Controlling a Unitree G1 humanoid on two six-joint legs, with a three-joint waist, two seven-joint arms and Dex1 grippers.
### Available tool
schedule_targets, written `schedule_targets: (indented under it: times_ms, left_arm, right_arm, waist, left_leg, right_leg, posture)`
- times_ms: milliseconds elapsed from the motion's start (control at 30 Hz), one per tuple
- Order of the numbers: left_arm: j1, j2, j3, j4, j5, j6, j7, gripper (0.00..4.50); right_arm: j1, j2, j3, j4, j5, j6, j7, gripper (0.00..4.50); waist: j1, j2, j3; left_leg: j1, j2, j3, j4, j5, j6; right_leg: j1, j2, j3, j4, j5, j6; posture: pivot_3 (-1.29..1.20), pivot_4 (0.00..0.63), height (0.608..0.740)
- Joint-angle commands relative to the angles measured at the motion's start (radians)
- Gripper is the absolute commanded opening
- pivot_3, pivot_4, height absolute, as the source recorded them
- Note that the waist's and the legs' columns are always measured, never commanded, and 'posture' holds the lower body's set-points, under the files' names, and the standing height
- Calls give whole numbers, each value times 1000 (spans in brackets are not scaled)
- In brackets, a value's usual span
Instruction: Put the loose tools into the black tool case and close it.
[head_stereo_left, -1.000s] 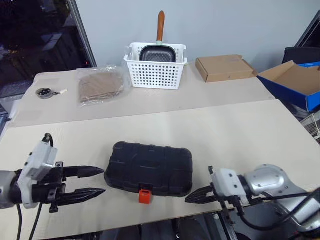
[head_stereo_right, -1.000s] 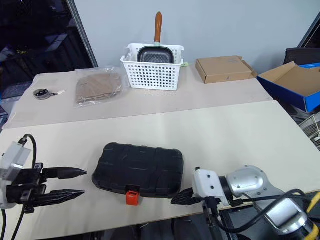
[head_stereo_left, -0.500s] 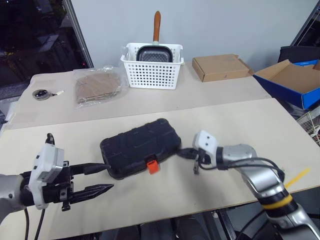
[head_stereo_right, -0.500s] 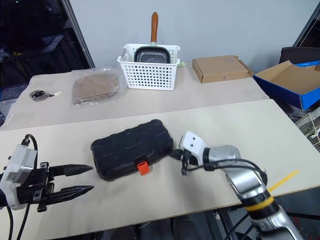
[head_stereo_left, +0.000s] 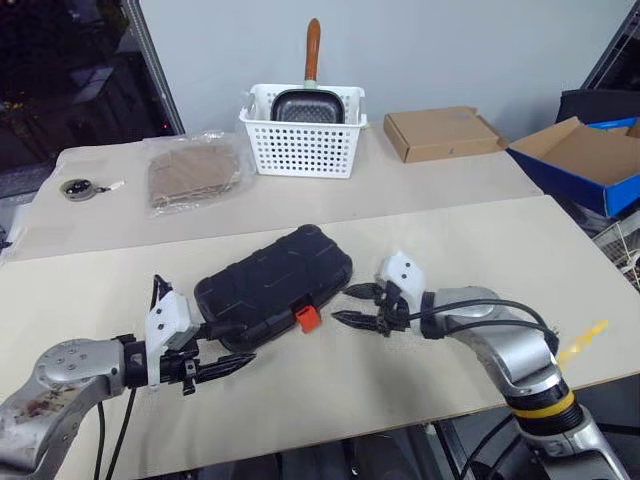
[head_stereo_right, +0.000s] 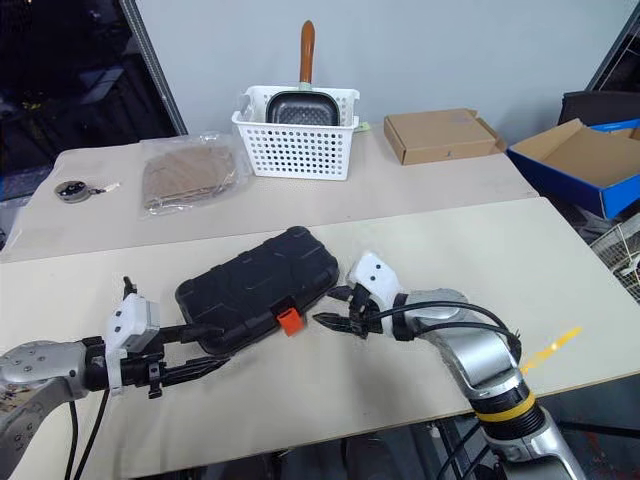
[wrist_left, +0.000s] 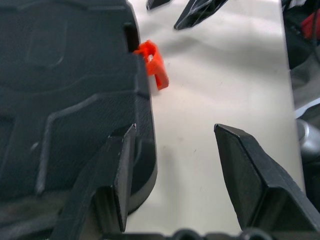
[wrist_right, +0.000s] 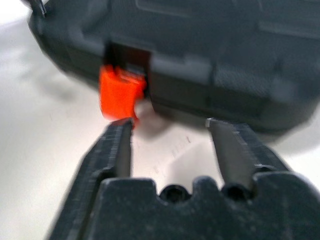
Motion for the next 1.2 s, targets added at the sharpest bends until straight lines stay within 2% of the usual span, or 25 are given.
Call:
schedule_targets:
  times_ms: [33, 233, 567, 767, 1067, 1167, 1200]
  left_arm:
    - [-9, -6, -28, 44, 34, -38, -11, 2666]
    - [-11, 2, -28, 52, 24, -51, -36, 2666]
    - [-22, 29, -13, 44, 11, -41, -80, 2666]
    - [-26, 33, -23, 30, 10, -24, -77, 2666]
    - [-54, 38, -30, -4, -3, 25, -56, 2666]
    - [-64, 43, -28, -5, -3, 33, -52, 2666]
    - [-68, 45, -28, -3, -3, 36, -51, 2666]
  right_arm:
    - [17, 58, 10, -109, -9, 123, -134, 2750]
    - [44, 148, 11, -203, 16, 296, -266, 2750]
    - [43, 259, 13, -265, 84, 467, -360, 2750]
    - [55, 290, 17, -274, 91, 511, -416, 2750]
    - [61, 311, 40, -236, 81, 481, -462, 2750]
    - [61, 308, 42, -231, 83, 474, -462, 2050]
    - [61, 306, 43, -229, 83, 472, -461, 1666]
  waist:
    - [3, 0, 0]
    - [5, 1, -1]
    - [2, 1, -1]
    - [2, 1, -1]
    - [1, 1, -1]
    - [1, 1, 0]
    - [1, 1, 0]
  left_leg:
    - [0, 0, 0, 0, 0, 0]
    - [-1, -1, 0, 0, 1, -1]
    - [-1, 0, 0, 0, 1, -1]
    - [-1, 0, -1, 0, 1, -1]
    - [-2, 0, -1, -1, 1, -1]
    - [-2, 0, -1, -1, 1, -1]
    - [-3, 0, -1, -1, 1, -1]
  right_leg:
    - [0, 0, 0, 0, 0, 0]
    - [0, -1, 0, 0, 0, 0]
    - [0, -1, 0, 0, 0, 0]
    - [0, -1, -1, -2, 0, 0]
    - [-1, -1, -1, -2, 0, 0]
    - [-1, -1, -1, -3, 0, 0]
    - [-1, -1, -1, -3, 0, 0]
  posture:
    - [0, 150, 740]
    - [0, 150, 740]
    - [0, 150, 740]
    - [0, 150, 740]
    - [0, 150, 740]
    - [0, 150, 740]
    - [0, 150, 740]
